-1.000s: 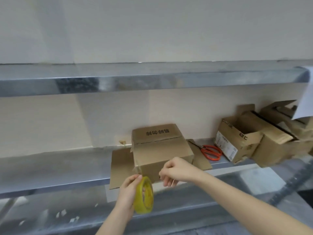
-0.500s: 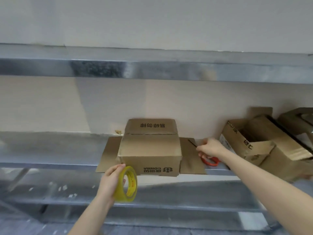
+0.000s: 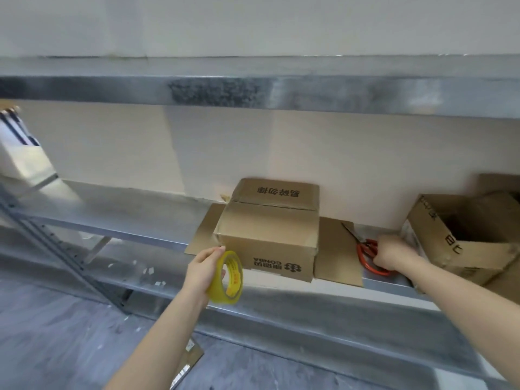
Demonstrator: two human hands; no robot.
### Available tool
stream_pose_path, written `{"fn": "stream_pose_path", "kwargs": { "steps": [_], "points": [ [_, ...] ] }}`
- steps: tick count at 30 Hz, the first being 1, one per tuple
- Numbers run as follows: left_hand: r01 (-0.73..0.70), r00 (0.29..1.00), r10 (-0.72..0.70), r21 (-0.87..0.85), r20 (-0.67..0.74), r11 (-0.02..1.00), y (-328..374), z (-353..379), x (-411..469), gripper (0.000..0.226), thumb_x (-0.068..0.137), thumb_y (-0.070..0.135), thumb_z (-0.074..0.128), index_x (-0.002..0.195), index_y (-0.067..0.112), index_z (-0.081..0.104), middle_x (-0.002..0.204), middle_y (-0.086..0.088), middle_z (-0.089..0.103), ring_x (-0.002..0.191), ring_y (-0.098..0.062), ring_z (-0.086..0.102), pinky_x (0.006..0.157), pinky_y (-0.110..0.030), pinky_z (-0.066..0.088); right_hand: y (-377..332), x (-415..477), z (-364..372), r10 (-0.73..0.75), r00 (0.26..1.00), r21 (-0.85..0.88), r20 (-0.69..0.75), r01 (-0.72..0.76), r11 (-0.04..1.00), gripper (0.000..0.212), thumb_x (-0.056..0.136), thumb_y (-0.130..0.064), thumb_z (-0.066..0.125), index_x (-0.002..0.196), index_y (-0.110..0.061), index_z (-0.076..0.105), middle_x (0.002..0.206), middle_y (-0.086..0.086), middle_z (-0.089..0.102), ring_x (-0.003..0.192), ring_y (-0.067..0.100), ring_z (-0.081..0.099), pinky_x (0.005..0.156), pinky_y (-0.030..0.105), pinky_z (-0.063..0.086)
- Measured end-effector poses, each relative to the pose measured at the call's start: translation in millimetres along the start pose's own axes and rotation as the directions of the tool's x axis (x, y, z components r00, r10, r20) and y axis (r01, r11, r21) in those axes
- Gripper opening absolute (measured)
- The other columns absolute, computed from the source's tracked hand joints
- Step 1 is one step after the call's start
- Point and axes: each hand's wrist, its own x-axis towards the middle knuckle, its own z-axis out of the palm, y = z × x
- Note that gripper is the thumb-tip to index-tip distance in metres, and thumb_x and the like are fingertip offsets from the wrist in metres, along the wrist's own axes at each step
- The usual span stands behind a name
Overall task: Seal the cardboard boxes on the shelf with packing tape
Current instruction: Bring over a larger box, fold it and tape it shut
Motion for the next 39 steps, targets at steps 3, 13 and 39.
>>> {"fn": "stream_pose_path", "kwargs": {
  "steps": [3,13,39],
  "points": [
    [0.005,1.000,-0.005,0.004,-0.017,1.000,0.7,0.7,-1.0,0.013,0.088,0.017,0.068,0.100,0.009,0.067,0.085,-0.005,0.062,0.071,-0.015,0.056,0.064,-0.023,0.050,-0.9,-3.1,3.8,-0.008,1.000,-0.051,0.030,0.009,0.999,0.024,0.090,-0.040,0.056,0.082,-0.018,0.051,0.084,0.004,0.059,0.075,0.018,0.057,0.060,0.025,0.043],
    [0.010,0.999,-0.010,0.000,0.038,1.000,2.1,-3.0,0.3,0.010,0.088,0.018,0.068,0.093,0.010,0.065,0.081,-0.009,0.063,0.066,-0.017,0.057,0.061,-0.026,0.049,-54.3,-31.1,-79.8,-0.084,0.974,0.399,-0.212,0.165,0.902,0.034,0.086,-0.037,0.058,0.064,-0.011,0.058,0.055,0.006,0.064,0.057,0.023,0.064,0.051,0.025,0.044],
    [-0.026,0.937,-0.005,0.084,0.350,0.996,12.7,-48.8,0.9,0.024,0.085,0.029,0.072,0.100,0.020,0.056,0.104,-0.006,0.066,0.061,-0.012,0.071,0.077,-0.035,0.055,-314.1,-162.0,-115.9,0.122,0.793,-0.283,0.597,0.065,0.957,0.075,0.074,-0.082,0.045,0.076,-0.007,0.052,0.058,0.007,0.046,0.048,0.022,0.040,0.062,0.030,0.038]
  ]
}}
